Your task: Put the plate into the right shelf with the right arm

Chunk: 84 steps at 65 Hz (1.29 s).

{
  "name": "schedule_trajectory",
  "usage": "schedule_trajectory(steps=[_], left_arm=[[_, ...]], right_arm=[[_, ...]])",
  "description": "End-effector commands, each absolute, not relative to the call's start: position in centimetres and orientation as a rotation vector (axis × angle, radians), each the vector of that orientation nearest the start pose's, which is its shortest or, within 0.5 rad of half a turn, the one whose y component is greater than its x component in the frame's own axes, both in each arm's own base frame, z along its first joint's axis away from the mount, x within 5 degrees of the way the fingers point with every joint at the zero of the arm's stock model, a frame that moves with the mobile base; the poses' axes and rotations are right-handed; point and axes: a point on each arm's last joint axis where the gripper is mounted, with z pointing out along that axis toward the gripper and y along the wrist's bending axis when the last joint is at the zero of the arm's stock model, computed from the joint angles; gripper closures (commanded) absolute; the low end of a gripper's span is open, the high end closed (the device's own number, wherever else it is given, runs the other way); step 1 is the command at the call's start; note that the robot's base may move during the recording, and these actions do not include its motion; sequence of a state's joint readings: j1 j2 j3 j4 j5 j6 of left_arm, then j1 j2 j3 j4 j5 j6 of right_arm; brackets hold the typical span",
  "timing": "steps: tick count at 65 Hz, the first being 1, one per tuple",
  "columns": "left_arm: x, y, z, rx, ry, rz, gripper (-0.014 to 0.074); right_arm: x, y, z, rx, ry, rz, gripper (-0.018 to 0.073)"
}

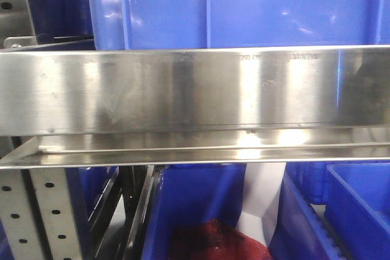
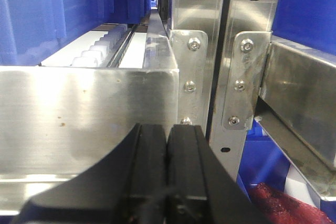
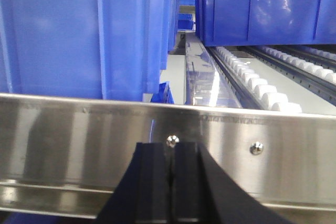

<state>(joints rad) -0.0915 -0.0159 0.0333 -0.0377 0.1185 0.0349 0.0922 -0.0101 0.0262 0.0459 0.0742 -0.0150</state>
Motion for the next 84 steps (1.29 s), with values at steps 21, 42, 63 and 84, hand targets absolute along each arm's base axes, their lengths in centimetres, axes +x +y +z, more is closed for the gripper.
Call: schedule_trajectory(steps=[21, 42, 63, 84], left_arm=[[5.63, -0.52, 19.74, 0.062, 1.536, -0.081, 0.0643], [5.63, -0.52, 19.74, 0.062, 1.536, -0.081, 0.0643], [5.63, -0.52, 19.74, 0.062, 1.536, -0.081, 0.0643], [5.63, -0.52, 19.74, 0.062, 1.536, -0.081, 0.0643]], right_arm=[[5.51, 0.48, 20.72, 0.002, 1.484, 0.143, 0.0501], [5.50, 0.48, 20.78, 0.025, 1.477, 0.168, 0.0501], [5.51, 0.48, 20.78, 0.025, 1.478, 0.168, 0.0501], [5.51, 0.48, 20.78, 0.025, 1.478, 0.168, 0.0501]])
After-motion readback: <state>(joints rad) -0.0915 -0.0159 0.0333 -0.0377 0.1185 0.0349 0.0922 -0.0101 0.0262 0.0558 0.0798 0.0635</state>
